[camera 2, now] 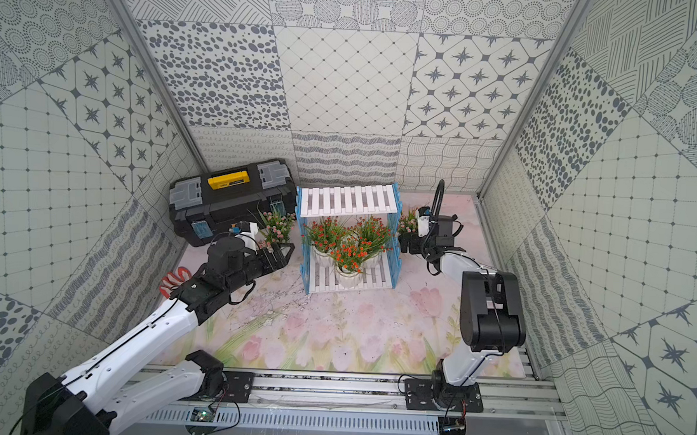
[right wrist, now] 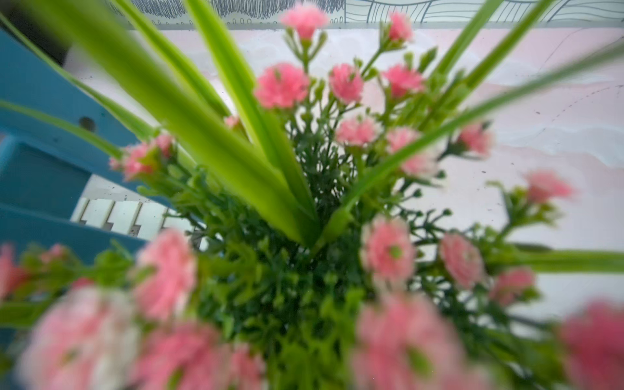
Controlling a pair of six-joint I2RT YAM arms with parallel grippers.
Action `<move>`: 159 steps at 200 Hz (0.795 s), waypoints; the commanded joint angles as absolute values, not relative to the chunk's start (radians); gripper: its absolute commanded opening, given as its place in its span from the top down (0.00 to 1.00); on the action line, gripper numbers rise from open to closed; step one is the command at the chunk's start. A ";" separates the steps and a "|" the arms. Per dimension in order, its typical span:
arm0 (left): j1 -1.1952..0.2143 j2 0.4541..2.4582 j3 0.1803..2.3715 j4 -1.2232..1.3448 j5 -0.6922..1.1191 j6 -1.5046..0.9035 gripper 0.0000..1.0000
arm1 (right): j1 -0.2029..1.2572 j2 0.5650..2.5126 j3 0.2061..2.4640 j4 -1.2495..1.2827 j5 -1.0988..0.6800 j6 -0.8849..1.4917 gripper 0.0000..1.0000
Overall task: Place the baby's breath potted plants on the rack by color
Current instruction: Pick up the baby's breath potted plant from the center of the board.
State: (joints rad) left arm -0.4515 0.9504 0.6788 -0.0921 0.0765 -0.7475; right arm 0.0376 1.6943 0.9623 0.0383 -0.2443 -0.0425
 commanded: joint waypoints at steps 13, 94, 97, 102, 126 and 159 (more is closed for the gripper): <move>-0.448 0.963 0.695 -0.031 0.092 -0.724 0.03 | 0.035 1.717 0.990 0.021 -0.259 -0.072 0.02; -0.448 0.972 0.696 -0.015 0.093 -0.731 0.03 | 0.040 1.759 1.056 -0.052 -0.268 -0.076 0.02; -0.448 0.973 0.696 -0.013 0.093 -0.732 0.03 | 0.040 1.761 1.059 -0.056 -0.269 -0.077 0.02; -0.451 0.974 0.696 -0.011 0.094 -0.733 0.03 | 0.041 1.764 1.065 -0.061 -0.264 -0.077 0.02; -0.448 0.975 0.695 -0.008 0.095 -0.735 0.03 | 0.047 1.772 1.090 -0.086 -0.252 -0.080 0.02; -0.448 0.976 0.693 -0.001 0.095 -0.738 0.03 | 0.057 1.786 1.121 -0.121 -0.246 -0.086 0.02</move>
